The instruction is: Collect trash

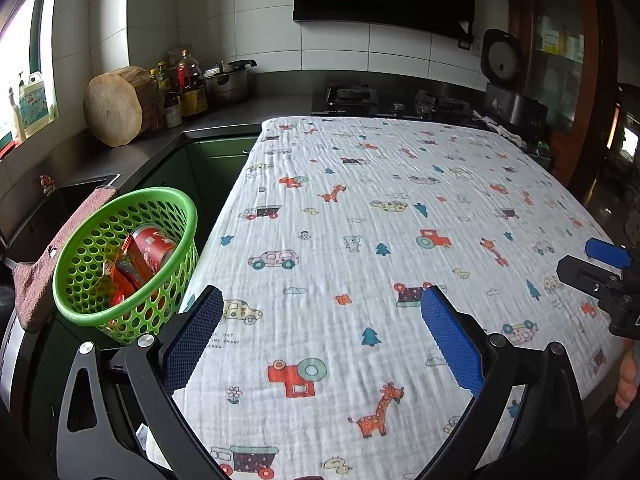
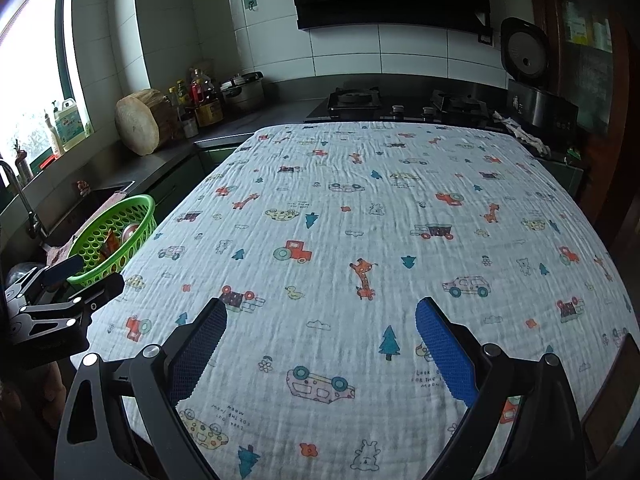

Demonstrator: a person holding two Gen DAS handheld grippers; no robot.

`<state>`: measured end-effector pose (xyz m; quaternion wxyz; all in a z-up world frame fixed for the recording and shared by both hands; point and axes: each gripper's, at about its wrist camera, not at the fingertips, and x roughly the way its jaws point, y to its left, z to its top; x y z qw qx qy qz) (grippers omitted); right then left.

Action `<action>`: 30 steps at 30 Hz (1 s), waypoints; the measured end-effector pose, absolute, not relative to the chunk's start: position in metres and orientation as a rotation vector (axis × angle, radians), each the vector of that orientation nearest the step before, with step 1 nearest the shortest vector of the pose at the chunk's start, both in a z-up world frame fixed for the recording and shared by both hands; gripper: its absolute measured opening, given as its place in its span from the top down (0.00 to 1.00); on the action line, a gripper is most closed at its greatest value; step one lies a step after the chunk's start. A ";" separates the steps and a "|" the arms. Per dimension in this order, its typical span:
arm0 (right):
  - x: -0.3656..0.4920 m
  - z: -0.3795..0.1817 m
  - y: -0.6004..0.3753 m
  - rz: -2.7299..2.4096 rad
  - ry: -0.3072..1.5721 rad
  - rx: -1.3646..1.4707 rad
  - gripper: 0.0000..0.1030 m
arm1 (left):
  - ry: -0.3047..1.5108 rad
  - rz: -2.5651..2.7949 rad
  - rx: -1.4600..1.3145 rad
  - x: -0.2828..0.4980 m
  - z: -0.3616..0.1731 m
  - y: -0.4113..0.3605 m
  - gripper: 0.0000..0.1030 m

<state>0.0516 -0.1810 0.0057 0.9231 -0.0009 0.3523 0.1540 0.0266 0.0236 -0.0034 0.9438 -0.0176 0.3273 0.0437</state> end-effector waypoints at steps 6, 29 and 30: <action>0.052 0.006 -0.181 0.318 0.721 0.001 0.10 | 0.662 0.091 -0.046 0.025 -0.002 0.026 0.05; 0.050 0.010 -0.189 0.278 0.694 -0.001 0.10 | 0.652 0.064 -0.065 0.030 0.004 0.018 0.05; 0.050 0.010 -0.189 0.278 0.693 -0.001 0.10 | 0.652 0.065 -0.065 0.030 0.004 0.018 0.05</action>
